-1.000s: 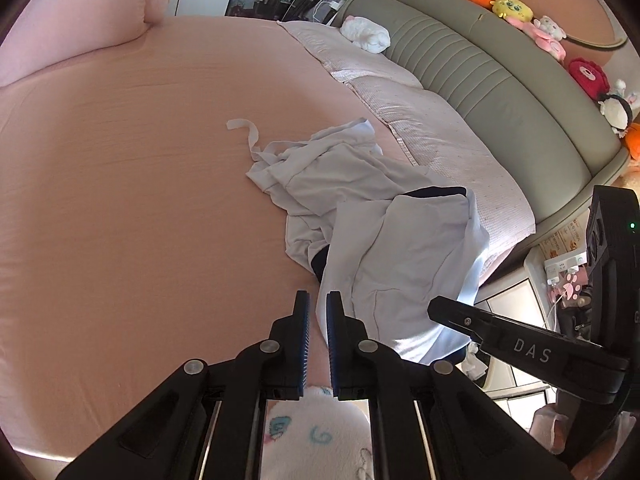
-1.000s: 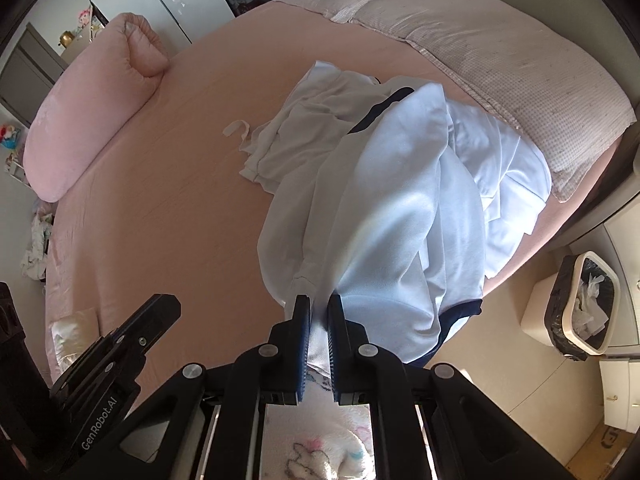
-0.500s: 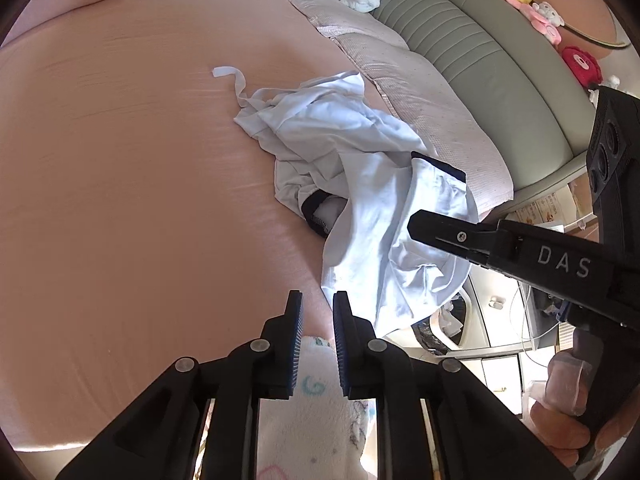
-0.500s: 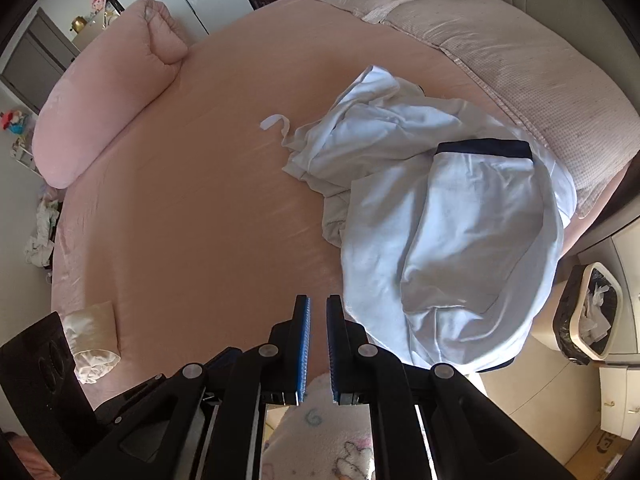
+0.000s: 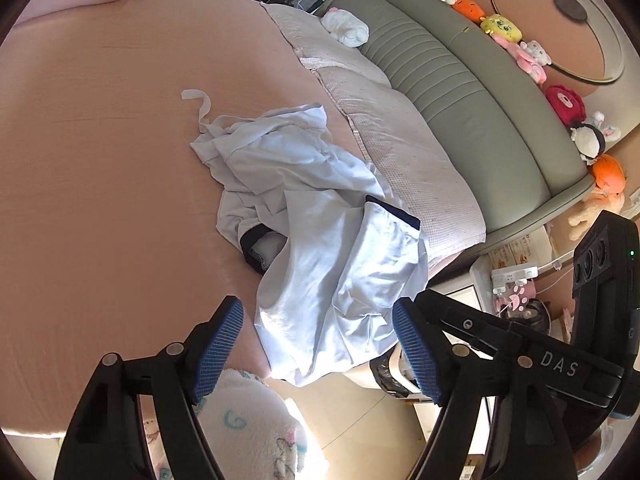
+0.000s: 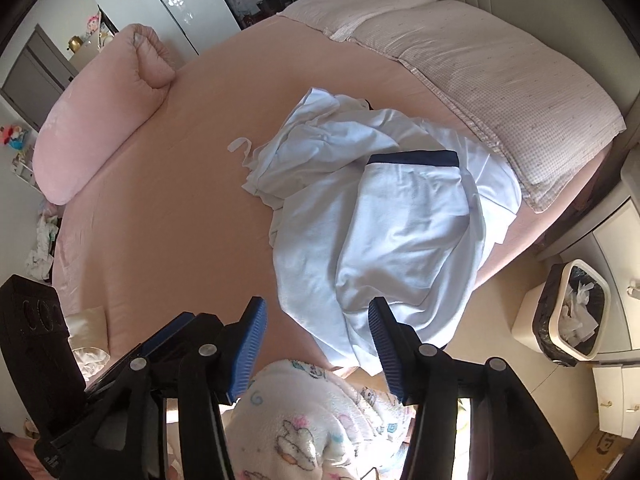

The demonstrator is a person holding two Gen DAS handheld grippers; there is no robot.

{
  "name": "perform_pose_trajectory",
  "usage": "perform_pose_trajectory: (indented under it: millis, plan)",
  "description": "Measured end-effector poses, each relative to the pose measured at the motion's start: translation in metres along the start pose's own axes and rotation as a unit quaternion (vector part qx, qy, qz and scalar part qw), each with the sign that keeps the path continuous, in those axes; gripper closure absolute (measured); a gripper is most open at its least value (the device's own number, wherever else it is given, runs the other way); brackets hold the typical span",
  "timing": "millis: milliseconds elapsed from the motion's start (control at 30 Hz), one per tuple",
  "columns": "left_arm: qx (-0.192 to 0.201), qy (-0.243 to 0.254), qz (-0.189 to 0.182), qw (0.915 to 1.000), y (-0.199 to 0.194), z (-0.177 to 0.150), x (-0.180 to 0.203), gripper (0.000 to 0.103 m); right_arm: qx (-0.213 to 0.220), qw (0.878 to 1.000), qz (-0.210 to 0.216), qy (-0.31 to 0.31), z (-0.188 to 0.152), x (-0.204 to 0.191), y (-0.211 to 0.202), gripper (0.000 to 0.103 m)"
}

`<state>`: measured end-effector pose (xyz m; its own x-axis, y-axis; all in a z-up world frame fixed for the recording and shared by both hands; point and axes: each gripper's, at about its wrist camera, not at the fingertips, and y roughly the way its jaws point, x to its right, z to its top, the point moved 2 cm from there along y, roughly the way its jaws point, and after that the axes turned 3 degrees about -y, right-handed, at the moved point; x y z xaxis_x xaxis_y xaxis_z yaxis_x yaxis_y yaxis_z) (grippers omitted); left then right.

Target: Fold clothes

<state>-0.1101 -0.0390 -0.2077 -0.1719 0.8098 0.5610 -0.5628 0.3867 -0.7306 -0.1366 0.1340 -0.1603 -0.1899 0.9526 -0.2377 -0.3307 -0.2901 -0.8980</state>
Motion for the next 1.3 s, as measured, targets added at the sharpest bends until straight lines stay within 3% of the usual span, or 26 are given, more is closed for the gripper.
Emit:
perform_pose_trajectory:
  millis: [100, 267, 767, 933, 1100, 1133, 1167, 1200, 1300]
  plan:
    - [-0.01, 0.033, 0.016, 0.9993, 0.006, -0.003, 0.016, 0.027, -0.01, 1.0, 0.004, 0.015, 0.002, 0.02, 0.0, 0.035]
    - [-0.041, 0.071, 0.02, 0.9965, 0.024, -0.011, 0.035, 0.027, -0.015, 0.996, 0.048, 0.067, -0.003, 0.054, 0.009, 0.035]
    - [-0.098, 0.106, 0.026, 0.9891, 0.086, -0.032, 0.069, 0.027, -0.047, 0.988, 0.058, 0.136, -0.022, 0.121, 0.039, 0.035]
    - [-0.111, 0.131, 0.059, 0.9835, 0.111, -0.04, 0.074, 0.027, -0.057, 0.984, 0.071, 0.155, -0.025, 0.131, 0.052, 0.035]
    - [-0.087, 0.129, 0.072, 0.9851, 0.122, -0.037, 0.073, 0.028, -0.056, 0.98, 0.084, 0.169, -0.025, 0.136, 0.06, 0.035]
    - [-0.079, 0.129, 0.077, 0.9854, 0.123, -0.035, 0.072, 0.029, -0.056, 0.98, 0.088, 0.171, -0.025, 0.136, 0.061, 0.035]
    - [-0.076, 0.129, 0.08, 0.9855, 0.125, -0.034, 0.071, 0.039, -0.056, 0.979, 0.091, 0.173, -0.024, 0.137, 0.062, 0.035]
    - [-0.075, 0.129, 0.081, 0.9855, 0.126, -0.032, 0.07, 0.057, -0.056, 0.979, 0.095, 0.174, -0.024, 0.137, 0.063, 0.035]
    - [-0.079, 0.121, 0.087, 0.9857, 0.13, -0.027, 0.064, 0.078, -0.057, 0.978, 0.098, 0.176, -0.022, 0.138, 0.066, 0.035]
